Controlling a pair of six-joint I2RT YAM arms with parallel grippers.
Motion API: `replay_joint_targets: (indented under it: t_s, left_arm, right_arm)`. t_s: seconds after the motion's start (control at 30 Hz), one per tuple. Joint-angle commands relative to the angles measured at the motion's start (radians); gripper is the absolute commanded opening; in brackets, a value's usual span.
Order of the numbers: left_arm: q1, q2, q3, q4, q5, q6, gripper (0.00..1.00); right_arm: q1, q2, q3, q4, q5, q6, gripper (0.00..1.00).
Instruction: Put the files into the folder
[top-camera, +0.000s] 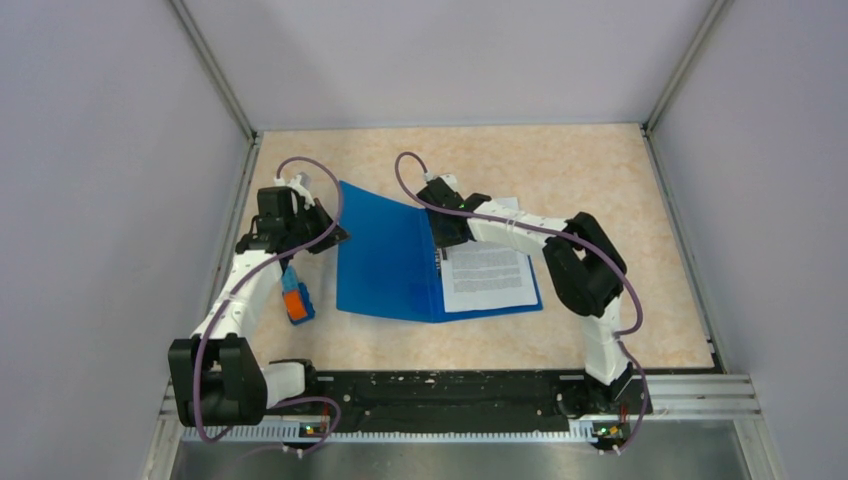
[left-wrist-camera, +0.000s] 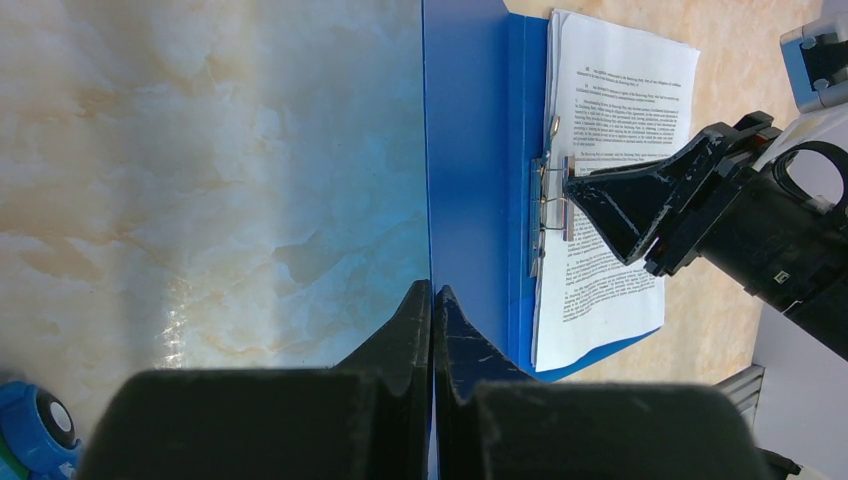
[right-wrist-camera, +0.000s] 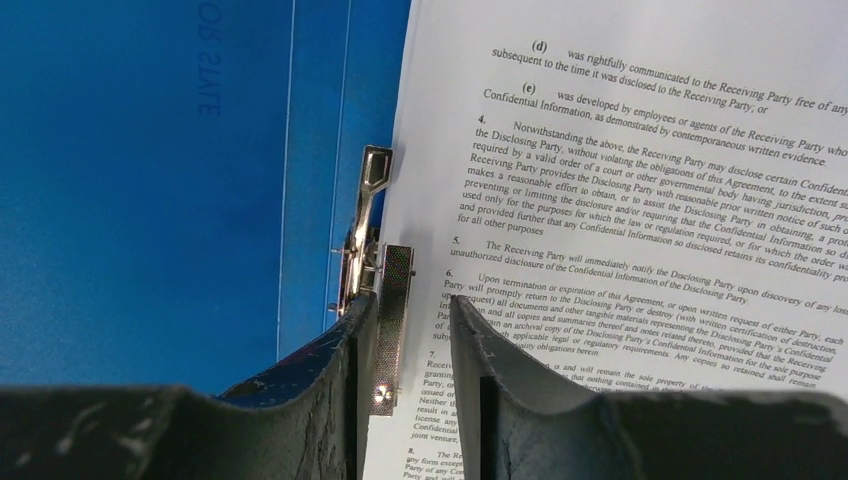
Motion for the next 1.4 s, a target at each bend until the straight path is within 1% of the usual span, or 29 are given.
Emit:
replay_joint_targets:
  t_s: [0.0, 0.43, 0.67, 1.2, 1.37]
  left_arm:
    - [-0.002, -0.016, -0.011, 0.036, 0.003, 0.013, 0.0]
    - [-0.002, -0.013, -0.017, 0.038, 0.003, 0.008, 0.0]
    - [-0.002, -0.011, -0.019, 0.038, 0.001, 0.004, 0.0]
    - [-0.001, -0.01, -0.021, 0.038, -0.006, -0.01, 0.0]
    - [-0.002, -0.018, -0.018, 0.031, -0.015, -0.01, 0.0]
  right_arm:
    - [0.011, -0.067, -0.01, 0.016, -0.021, 0.016, 0.32]
    - [0.017, -0.105, -0.06, 0.032, -0.038, 0.028, 0.24]
    - [0.02, -0.142, -0.132, 0.086, -0.067, 0.039, 0.21]
    - [0.029, -0.158, -0.2, 0.127, -0.073, 0.05, 0.18]
    - [0.029, -0.21, -0.224, 0.148, -0.054, 0.044, 0.18]
